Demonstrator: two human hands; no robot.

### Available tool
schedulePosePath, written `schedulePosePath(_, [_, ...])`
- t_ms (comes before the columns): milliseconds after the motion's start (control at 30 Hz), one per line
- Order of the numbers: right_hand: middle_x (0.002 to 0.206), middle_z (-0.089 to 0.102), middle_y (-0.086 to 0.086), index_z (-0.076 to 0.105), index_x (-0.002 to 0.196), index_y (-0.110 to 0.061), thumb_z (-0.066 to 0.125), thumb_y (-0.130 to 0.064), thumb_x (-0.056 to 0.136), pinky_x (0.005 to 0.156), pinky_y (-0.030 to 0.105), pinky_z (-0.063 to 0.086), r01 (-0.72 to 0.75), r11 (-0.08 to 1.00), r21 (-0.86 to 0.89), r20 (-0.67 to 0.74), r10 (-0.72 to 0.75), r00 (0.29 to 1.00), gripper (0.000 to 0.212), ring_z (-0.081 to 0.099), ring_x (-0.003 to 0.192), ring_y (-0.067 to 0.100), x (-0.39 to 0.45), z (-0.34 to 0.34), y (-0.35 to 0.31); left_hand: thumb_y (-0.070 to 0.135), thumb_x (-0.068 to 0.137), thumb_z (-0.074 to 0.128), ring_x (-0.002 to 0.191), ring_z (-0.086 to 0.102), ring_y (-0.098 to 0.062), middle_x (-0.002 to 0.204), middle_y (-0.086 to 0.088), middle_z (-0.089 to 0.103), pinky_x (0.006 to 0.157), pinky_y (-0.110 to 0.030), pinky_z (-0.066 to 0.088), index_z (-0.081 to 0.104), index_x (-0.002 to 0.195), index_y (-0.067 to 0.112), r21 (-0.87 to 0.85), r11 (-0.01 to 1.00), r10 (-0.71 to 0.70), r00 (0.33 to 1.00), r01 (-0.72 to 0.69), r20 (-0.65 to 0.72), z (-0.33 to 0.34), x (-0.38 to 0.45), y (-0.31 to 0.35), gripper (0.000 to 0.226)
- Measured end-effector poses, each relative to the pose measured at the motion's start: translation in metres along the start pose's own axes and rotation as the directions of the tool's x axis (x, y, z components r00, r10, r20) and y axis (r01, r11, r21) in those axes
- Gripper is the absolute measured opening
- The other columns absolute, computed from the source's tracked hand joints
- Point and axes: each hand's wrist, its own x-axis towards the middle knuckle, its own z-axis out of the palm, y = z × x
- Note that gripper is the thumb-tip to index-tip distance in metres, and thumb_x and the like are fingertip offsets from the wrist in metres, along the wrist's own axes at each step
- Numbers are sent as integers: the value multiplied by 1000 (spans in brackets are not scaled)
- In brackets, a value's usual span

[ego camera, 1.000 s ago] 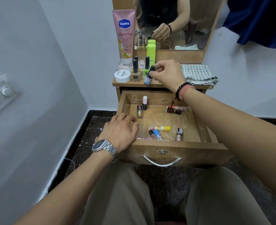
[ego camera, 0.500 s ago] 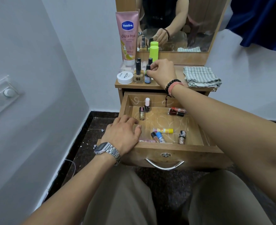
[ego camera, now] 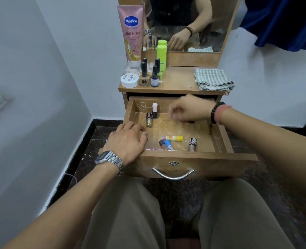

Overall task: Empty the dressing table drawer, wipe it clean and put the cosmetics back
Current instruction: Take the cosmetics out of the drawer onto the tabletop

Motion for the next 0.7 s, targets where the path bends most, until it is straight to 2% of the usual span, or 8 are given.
schedulePosePath(67, [89,62,-12,70,98,-22,49,2,84,80,23,49,35,987,-158,233,3,973,34,60,82,5,-18,10,13,44,96,30,124,41,-19,136,7,45,97,-41,37,51,126,29,-7,1000,-2,1000,2,9,0,0,0,40])
schedulePosePath(200, [109,59,-11,64,110,-29,58,0,83,87,29,49,68,960,-273,411,52,910,40,57,103,12,-42,31,33,43,96,30,124,41,-20,135,9,45,97,-41,38,52,125,30,-15,1000,-4,1000,4,11,0,0,1,38])
schedulePosePath(300, [115,60,-9,61,110,-30,62,-5,81,87,36,50,166,930,-327,383,-30,923,38,56,107,17,-48,44,44,43,96,31,124,41,-20,135,9,45,98,-41,39,52,125,30,-23,1000,-6,1000,7,11,0,0,1,38])
schedulePosePath(400, [112,58,-8,61,107,-26,61,-6,81,82,35,50,220,904,-366,326,-98,940,33,55,104,19,-49,51,45,42,96,32,124,40,-19,135,9,46,98,-41,40,53,125,29,-31,999,-9,1000,9,11,-1,-1,1,38])
schedulePosePath(500, [108,62,-6,61,107,-26,69,-15,80,79,32,48,106,941,-322,335,8,942,30,57,99,18,-47,49,44,42,96,32,125,40,-19,135,9,46,98,-41,40,53,124,30,-31,999,-11,1000,11,10,-1,-2,2,37])
schedulePosePath(567, [101,64,-6,64,106,-23,72,-17,79,72,27,44,15,969,-246,303,62,951,29,57,89,14,-46,39,42,41,96,32,125,40,-19,135,9,45,98,-41,40,53,125,29,-33,999,-11,1000,12,9,-1,-2,2,38])
schedulePosePath(700, [80,65,-5,70,98,-21,75,-19,79,62,20,40,-49,998,-42,60,51,997,20,56,73,10,-47,5,37,42,96,32,124,41,-18,135,9,45,98,-41,40,52,125,29,-32,999,-9,1000,9,10,-1,-1,1,38])
